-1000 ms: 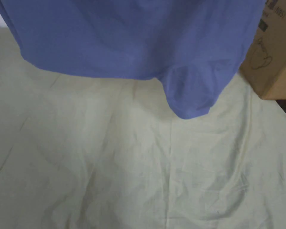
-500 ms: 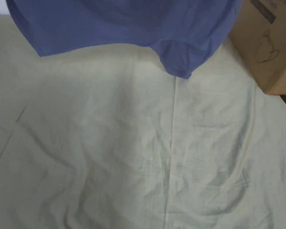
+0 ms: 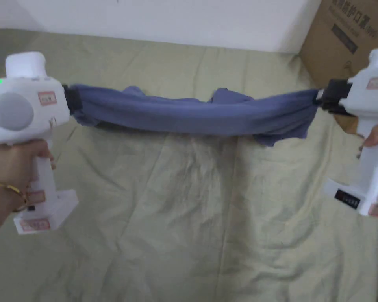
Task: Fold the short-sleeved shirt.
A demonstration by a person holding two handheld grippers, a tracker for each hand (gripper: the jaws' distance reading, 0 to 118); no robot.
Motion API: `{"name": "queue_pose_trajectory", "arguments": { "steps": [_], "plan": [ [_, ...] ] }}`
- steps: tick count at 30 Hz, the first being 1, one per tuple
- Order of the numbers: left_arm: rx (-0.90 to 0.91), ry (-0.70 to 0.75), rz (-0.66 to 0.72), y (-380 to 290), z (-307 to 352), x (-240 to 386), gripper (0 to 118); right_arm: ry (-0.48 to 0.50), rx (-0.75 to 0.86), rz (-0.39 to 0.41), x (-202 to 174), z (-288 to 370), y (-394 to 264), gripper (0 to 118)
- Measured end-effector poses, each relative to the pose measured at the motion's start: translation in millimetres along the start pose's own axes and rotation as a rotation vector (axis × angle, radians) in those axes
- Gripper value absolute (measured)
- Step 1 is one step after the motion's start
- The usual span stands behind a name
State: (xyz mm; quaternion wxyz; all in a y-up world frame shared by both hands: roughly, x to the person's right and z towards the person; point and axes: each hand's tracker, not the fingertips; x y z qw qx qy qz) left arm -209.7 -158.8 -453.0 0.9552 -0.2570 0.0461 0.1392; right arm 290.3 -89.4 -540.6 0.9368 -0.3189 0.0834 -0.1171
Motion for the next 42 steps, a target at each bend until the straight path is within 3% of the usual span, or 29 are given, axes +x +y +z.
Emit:
{"name": "queue_pose_trajectory", "arguments": {
  "steps": [1,6,13,17,18,19,21,22,23,24,27,31,39,41,42],
  "plan": [
    [-0.046,0.009,-0.008,-19.1,8.1,-3.3,7,0.022,-0.031,-0.004,8.2,7.1,-24.0,1],
    [-0.155,0.049,-0.038,-103.0,42.0,-18.2,7,-0.016,-0.214,0.13,35.8,33.7,-130.7,1],
    [-0.286,0.089,-0.132,-169.0,80.8,-27.3,7,-0.031,-0.307,0.158,45.2,76.3,-224.3,1],
    [-0.357,0.101,-0.084,-191.1,95.9,-35.5,8,-0.018,-0.329,0.102,51.1,95.8,-250.0,1],
    [-0.363,0.094,-0.068,-194.3,98.1,-37.6,11,-0.023,-0.329,0.098,51.5,98.3,-254.7,1],
    [-0.381,0.097,-0.062,-196.6,99.9,-39.6,22,-0.03,-0.332,0.099,51.1,100.4,-259.5,2],
    [-0.394,0.109,-0.046,-196.4,104.3,-41.2,75,-0.035,-0.348,0.099,58.1,100.0,-261.9,26],
    [-0.403,0.114,-0.037,-195.3,108.0,-45.3,95,-0.048,-0.363,0.092,59.7,101.3,-262.0,49],
    [-0.385,0.12,-0.031,-192.3,113.0,-50.9,103,-0.052,-0.354,0.089,60.4,103.9,-260.9,88],
    [-0.346,0.115,-0.007,-187.7,117.3,-53.2,103,-0.061,-0.343,0.087,61.5,107.9,-259.0,102],
    [-0.275,0.175,0.037,-163.0,132.7,-65.0,103,-0.105,-0.264,0.105,63.2,122.4,-244.4,112],
    [-0.098,0.21,0.024,-121.2,158.1,-48.6,103,-0.139,-0.093,0.159,45.8,152.7,-210.6,111],
    [0.263,0.198,-0.235,-89.6,178.8,26.2,103,-0.1,0.392,0.23,-4.4,196.5,-174.2,115],
    [0.255,0.185,-0.239,-93.2,175.4,29.1,96,-0.098,0.433,0.254,-17.6,198.9,-175.9,114],
    [0.244,0.157,-0.218,-97.5,175.3,32.9,86,-0.099,0.423,0.252,-24.3,198.5,-177.8,113]
  ]
}}
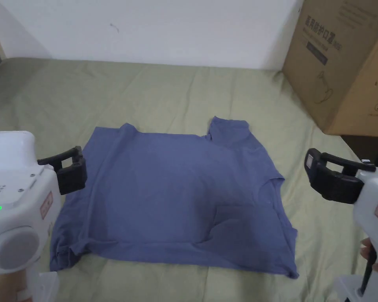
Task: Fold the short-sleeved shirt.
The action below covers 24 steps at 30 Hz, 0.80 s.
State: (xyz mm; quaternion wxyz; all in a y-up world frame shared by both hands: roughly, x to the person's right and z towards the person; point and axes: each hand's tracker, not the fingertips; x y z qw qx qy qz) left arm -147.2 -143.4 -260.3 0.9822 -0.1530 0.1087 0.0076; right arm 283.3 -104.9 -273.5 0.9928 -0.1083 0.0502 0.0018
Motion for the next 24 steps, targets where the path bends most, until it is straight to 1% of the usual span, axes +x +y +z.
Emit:
{"name": "queue_pose_trajectory", "arguments": {
  "steps": [1,2,3,4,5,6,7,8,10,13,15,16,17,18,19,20,21,22,24],
  "plan": [
    [0.005,-0.012,-0.009,-1.7,2.1,3.6,70,0.006,-0.006,-0.001,-6.1,-0.2,-0.6,110],
    [0.007,-0.018,-0.016,-4.0,1.1,3.4,44,0.014,-0.009,-0.004,-10.2,-0.1,-2.1,96],
    [0.0,-0.019,-0.03,-5.4,1.4,4.8,24,0.042,-0.02,-0.019,-17.7,1.7,-3.7,71],
    [-0.031,-0.048,-0.022,-7.6,1.4,4.9,7,0.076,-0.044,-0.049,-21.7,2.0,-6.3,45],
    [-0.034,-0.058,-0.016,-9.0,1.8,4.6,0,0.104,-0.067,-0.066,-24.1,1.3,-9.2,12],
    [-0.034,-0.066,-0.003,-10.9,2.4,1.4,0,0.123,-0.084,-0.071,-26.8,0.0,-12.7,2],
    [-0.036,-0.073,0.023,-11.7,2.8,-1.9,0,0.093,-0.084,-0.063,-28.2,-2.7,-17.3,0],
    [-0.056,-0.095,0.053,-12.3,2.3,-4.5,0,0.085,-0.08,-0.058,-30.4,-2.9,-20.5,0],
    [-0.068,-0.093,0.089,-13.1,2.2,-7.9,0,0.078,-0.09,-0.054,-32.9,-4.1,-25.6,0],
    [-0.073,-0.089,0.091,-13.0,1.1,-10.9,0,0.067,-0.083,-0.077,-36.5,-2.3,-26.9,0],
    [-0.075,-0.091,0.087,-11.1,0.1,-13.6,0,0.069,-0.093,-0.077,-35.6,-3.6,-26.4,0],
    [-0.088,-0.094,0.08,-8.3,-2.9,-16.6,0,0.064,-0.093,-0.076,-34.6,-3.9,-26.3,0],
    [-0.157,-0.107,0.075,-5.3,-8.7,-19.5,0,0.063,-0.096,-0.075,-33.7,-4.8,-26.2,0],
    [-0.21,-0.118,0.086,-4.1,-13.2,-25.2,10,0.063,-0.101,-0.077,-33.1,-5.5,-26.3,0],
    [-0.261,-0.145,0.121,-5.1,-20.6,-31.7,37,0.06,-0.102,-0.081,-28.3,-8.1,-28.0,0],
    [-0.34,-0.15,0.14,-7.2,-31.1,-37.5,88,0.063,-0.107,-0.085,-24.9,-10.3,-28.9,0],
    [-0.399,-0.133,0.159,-11.6,-39.3,-42.8,110,0.063,-0.112,-0.086,-23.8,-11.3,-29.5,0],
    [-0.437,-0.134,0.165,-15.8,-43.2,-48.6,113,0.059,-0.113,-0.086,-23.2,-11.6,-30.0,0],
    [-0.507,-0.094,0.168,-29.9,-56.3,-59.4,113,0.058,-0.118,-0.085,-25.9,-9.8,-31.2,0]
  ]
}}
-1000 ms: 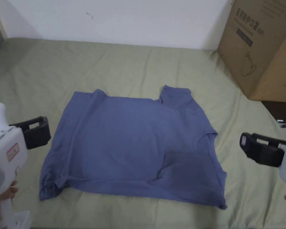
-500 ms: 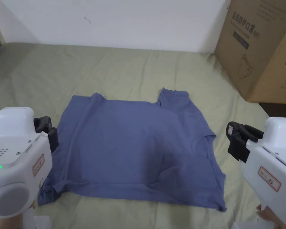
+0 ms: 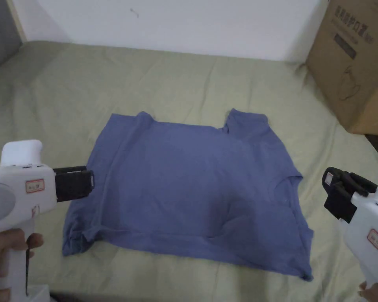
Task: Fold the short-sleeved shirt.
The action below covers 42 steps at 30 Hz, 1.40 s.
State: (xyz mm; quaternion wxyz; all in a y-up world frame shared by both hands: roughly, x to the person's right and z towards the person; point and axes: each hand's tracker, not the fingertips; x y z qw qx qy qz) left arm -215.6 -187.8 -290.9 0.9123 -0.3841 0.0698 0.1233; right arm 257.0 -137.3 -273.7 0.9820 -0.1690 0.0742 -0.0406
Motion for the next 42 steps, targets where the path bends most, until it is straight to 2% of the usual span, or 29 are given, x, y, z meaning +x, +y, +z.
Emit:
{"name": "queue_pose_trajectory", "arguments": {
  "steps": [6,11,13,15,18,20,21,22,25,27,29,30,31,32,33,34,37,40,42],
  "plan": [
    [-0.248,0.125,0.024,-28.9,-47.2,-27.1,112,-0.008,-0.048,-0.008,6.4,-8.0,-11.2,0],
    [-0.324,0.157,0.036,-54.9,-74.0,-26.5,95,-0.007,-0.088,-0.006,5.9,-15.3,-16.8,0],
    [-0.357,0.167,0.033,-61.8,-82.3,-22.2,82,-0.004,-0.1,0.001,5.3,-17.6,-17.4,0],
    [-0.379,0.176,0.02,-68.8,-88.6,-19.3,55,-0.003,-0.106,0.007,7.1,-19.8,-19.2,0],
    [-0.348,0.181,-0.006,-80.4,-90.9,-12.2,37,-0.002,-0.119,0.011,9.0,-22.8,-22.1,0],
    [-0.334,0.176,-0.041,-80.7,-86.9,-7.5,32,-0.002,-0.128,0.012,9.5,-23.3,-24.9,0],
    [-0.326,0.177,-0.053,-79.8,-85.7,-5.1,15,-0.002,-0.132,0.011,9.8,-23.7,-26.1,0],
    [-0.32,0.228,-0.09,-77.7,-86.2,-6.5,3,-0.001,-0.137,0.011,10.3,-24.1,-27.2,0],
    [-0.319,0.164,-0.059,-69.7,-74.0,-10.6,3,-0.001,-0.17,0.03,9.0,-25.4,-29.7,0],
    [-0.246,0.133,0.025,-60.5,-58.5,-15.3,3,-0.022,-0.218,0.053,10.2,-30.9,-30.4,0],
    [-0.186,0.128,0.052,-50.5,-42.7,-19.9,3,-0.035,-0.302,0.062,14.1,-37.7,-33.3,1],
    [-0.157,0.128,0.065,-45.2,-35.8,-21.2,3,-0.045,-0.35,0.065,16.6,-43.2,-34.9,12],
    [-0.135,0.122,0.079,-40.2,-29.0,-23.9,3,-0.057,-0.388,0.062,19.6,-48.0,-38.2,32],
    [-0.117,0.112,0.098,-36.7,-23.5,-26.2,3,-0.069,-0.45,0.066,22.0,-53.8,-42.2,77],
    [-0.109,0.105,0.103,-33.4,-18.4,-29.0,3,-0.086,-0.508,0.064,24.6,-60.9,-47.7,107],
    [-0.107,0.101,0.106,-30.4,-16.0,-29.8,3,-0.088,-0.544,0.056,27.1,-66.4,-54.6,118],
    [-0.095,0.104,0.108,-25.8,-11.2,-34.7,3,-0.069,-0.643,0.045,45.7,-78.2,-86.9,114],
    [-0.104,0.106,0.103,-24.9,-13.6,-36.1,3,-0.098,-0.757,0.065,54.9,-93.3,-104.6,113],
    [-0.11,0.104,0.099,-26.7,-15.4,-35.7,3,-0.098,-0.772,0.066,58.2,-97.7,-116.8,95]
  ]
}}
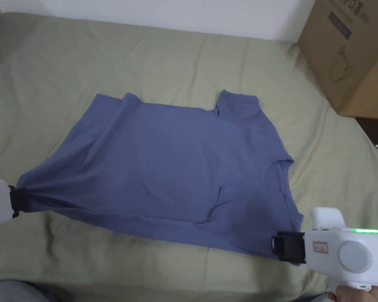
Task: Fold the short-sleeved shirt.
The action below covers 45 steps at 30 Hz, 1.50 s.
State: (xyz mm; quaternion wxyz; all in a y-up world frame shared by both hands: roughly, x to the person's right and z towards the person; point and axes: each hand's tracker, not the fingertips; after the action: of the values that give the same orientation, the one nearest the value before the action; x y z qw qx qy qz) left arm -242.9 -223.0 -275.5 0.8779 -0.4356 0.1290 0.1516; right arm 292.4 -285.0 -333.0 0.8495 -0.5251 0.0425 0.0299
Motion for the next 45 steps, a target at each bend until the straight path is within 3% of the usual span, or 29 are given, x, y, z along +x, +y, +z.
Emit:
{"name": "queue_pose_trajectory", "arguments": {
  "steps": [1,2,3,4,5,8,12,14,16,17,29,31,33,34,35,37,38,39,40,41,45],
  "plan": [
    [-0.005,0.004,0.0,-1.2,-2.0,0.5,3,0.012,-0.014,-0.002,-3.6,-0.3,-1.1,77],
    [-0.01,0.006,-0.001,-2.2,-3.8,0.5,3,0.015,-0.03,-0.013,-3.5,-4.5,-2.6,44],
    [-0.017,0.004,-0.002,-3.2,-5.8,0.3,3,0.008,-0.057,-0.027,-2.7,-9.6,-3.8,18],
    [-0.025,0.003,-0.003,-4.6,-7.3,0.8,3,0.012,-0.068,-0.03,0.6,-14.3,-5.1,2],
    [-0.031,0.005,-0.003,-5.6,-8.1,1.0,3,0.02,-0.056,-0.034,2.9,-16.8,-6.7,1],
    [-0.041,0.004,0.01,-4.7,-7.4,-2.6,3,0.13,-0.058,-0.153,-3.3,-10.3,-1.2,1],
    [-0.039,-0.071,0.148,8.3,-1.7,-15.5,3,0.173,0.001,-0.17,-4.8,18.8,17.0,1],
    [-0.042,-0.141,0.268,20.5,-0.9,-23.8,3,0.202,0.018,-0.2,56.7,37.1,39.6,1],
    [-0.027,-0.222,0.378,37.4,-2.5,-28.8,3,0.204,0.032,-0.206,69.6,40.1,66.0,1],
    [-0.019,-0.22,0.382,46.4,-5.1,-28.1,3,0.203,0.037,-0.209,49.5,55.3,81.5,1],
    [-0.053,-0.11,0.33,159.0,-125.9,29.3,4,0.073,-0.008,-0.238,26.6,-27.0,213.7,1],
    [-0.065,-0.092,0.339,168.3,-148.1,38.3,10,0.069,-0.023,-0.231,25.8,-47.0,222.9,1],
    [-0.075,-0.047,0.32,173.3,-166.5,43.7,37,0.008,-0.055,-0.223,26.8,-66.0,230.3,1],
    [-0.069,-0.009,0.293,175.9,-174.1,46.8,52,0.003,-0.057,-0.235,27.7,-73.9,232.5,2],
    [-0.063,0.01,0.277,177.6,-180.0,49.1,70,0.001,-0.061,-0.248,29.8,-80.1,233.6,13],
    [-0.067,0.024,0.265,176.3,-185.4,50.9,83,0.0,-0.061,-0.277,34.6,-89.5,235.1,31],
    [-0.064,0.02,0.261,176.1,-185.0,51.5,83,-0.007,-0.059,-0.28,36.3,-90.8,235.0,31],
    [-0.058,0.019,0.253,175.3,-182.9,52.1,94,-0.01,-0.059,-0.278,38.0,-91.7,234.3,58],
    [-0.025,0.007,0.23,173.5,-178.9,50.8,99,-0.021,-0.056,-0.274,39.1,-90.8,232.2,92],
    [-0.005,0.004,0.206,172.7,-174.2,52.4,100,-0.045,-0.02,-0.263,39.1,-85.0,230.3,112],
    [0.118,0.012,0.051,162.9,-139.2,63.6,100,-0.054,0.126,-0.202,39.5,-43.6,217.3,110]
  ]
}}
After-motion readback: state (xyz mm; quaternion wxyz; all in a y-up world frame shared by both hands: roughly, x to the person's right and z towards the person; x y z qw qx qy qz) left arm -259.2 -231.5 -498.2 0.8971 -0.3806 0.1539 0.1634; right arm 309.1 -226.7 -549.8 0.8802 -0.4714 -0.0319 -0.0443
